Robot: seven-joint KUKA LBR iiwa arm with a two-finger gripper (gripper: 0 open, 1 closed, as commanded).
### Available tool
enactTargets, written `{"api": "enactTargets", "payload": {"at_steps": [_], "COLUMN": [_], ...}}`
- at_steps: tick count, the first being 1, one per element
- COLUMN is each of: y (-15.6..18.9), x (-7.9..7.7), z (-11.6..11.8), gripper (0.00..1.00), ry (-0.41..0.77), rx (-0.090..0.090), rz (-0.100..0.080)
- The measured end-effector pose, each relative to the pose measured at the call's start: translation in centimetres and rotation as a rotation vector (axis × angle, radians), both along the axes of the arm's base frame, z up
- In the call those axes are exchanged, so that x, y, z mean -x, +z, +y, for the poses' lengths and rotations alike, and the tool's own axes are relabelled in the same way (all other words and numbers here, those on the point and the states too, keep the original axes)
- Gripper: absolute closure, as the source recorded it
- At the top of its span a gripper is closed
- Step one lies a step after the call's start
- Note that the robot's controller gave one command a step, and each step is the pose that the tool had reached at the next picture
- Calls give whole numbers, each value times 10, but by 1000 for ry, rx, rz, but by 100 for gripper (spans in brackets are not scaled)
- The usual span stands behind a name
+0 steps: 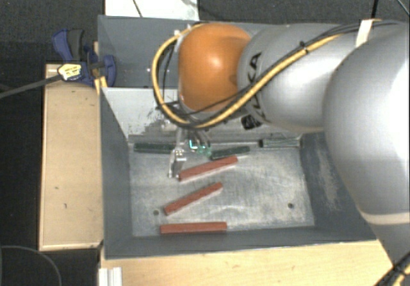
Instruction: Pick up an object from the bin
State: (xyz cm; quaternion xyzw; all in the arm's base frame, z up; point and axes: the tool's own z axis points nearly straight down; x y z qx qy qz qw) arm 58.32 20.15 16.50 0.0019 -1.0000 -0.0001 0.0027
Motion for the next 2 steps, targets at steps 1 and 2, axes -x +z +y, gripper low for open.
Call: {"api": "enactTargets", "payload": {"at_steps": [1,2], "y": [5,-87], "x": [-2,50], "z": [-1,-55], "gripper": [0,100], "ry": [-4,81], "rx": [-1,-7], "rz": [-8,-15]}}
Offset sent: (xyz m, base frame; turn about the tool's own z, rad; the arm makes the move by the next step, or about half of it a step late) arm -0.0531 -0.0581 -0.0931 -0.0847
